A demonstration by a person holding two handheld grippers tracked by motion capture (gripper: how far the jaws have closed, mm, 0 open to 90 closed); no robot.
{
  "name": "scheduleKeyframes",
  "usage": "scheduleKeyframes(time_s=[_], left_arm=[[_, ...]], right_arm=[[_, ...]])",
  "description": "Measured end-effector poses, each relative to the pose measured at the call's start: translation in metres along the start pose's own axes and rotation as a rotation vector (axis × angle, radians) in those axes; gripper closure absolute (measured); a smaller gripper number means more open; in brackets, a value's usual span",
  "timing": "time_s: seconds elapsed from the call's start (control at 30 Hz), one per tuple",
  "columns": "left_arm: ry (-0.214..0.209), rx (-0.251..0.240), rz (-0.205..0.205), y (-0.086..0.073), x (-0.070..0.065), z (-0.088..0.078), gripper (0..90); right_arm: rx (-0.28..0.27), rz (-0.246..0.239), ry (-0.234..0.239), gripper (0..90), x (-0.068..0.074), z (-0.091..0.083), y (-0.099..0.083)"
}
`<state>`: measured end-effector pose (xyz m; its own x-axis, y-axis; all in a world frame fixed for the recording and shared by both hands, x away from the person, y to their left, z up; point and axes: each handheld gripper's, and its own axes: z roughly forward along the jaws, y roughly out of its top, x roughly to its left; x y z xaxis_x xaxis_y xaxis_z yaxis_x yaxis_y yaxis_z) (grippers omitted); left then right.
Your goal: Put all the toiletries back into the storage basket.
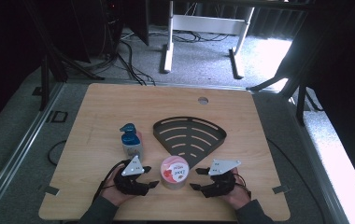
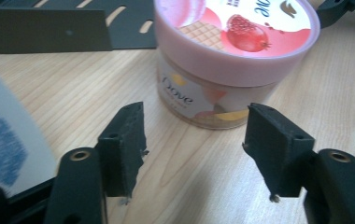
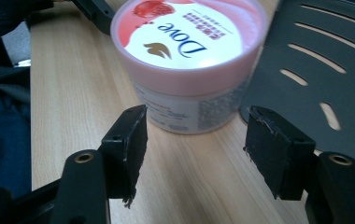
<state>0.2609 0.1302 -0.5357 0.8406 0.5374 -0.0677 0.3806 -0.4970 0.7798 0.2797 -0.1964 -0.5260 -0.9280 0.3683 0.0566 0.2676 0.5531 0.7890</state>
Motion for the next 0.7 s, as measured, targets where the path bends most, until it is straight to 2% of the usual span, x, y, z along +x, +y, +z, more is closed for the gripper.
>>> scheduleKeyframes(time_s=[0.17,0.33,0.47,0.57,0.7], left_arm=[[-0.025,-0.004,0.024,0.004,-0.003,0.007,33.6],[-0.043,0.007,0.063,0.006,-0.007,0.015,30.9],[-0.023,0.007,0.077,0.008,-0.007,0.019,30.2],[-0.039,-0.007,0.097,0.011,-0.008,0.022,30.2],[-0.027,-0.006,0.113,0.012,-0.009,0.025,27.1]], right_arm=[[-0.004,-0.017,0.022,34.9,0.001,0.006,0.001],[-0.008,-0.035,0.019,33.5,0.002,0.013,0.004],[0.002,-0.056,0.008,30.3,0.003,0.019,0.006],[0.007,-0.061,0.000,29.8,0.003,0.023,0.008],[-0.003,-0.064,0.004,27.7,0.000,0.026,0.009]])
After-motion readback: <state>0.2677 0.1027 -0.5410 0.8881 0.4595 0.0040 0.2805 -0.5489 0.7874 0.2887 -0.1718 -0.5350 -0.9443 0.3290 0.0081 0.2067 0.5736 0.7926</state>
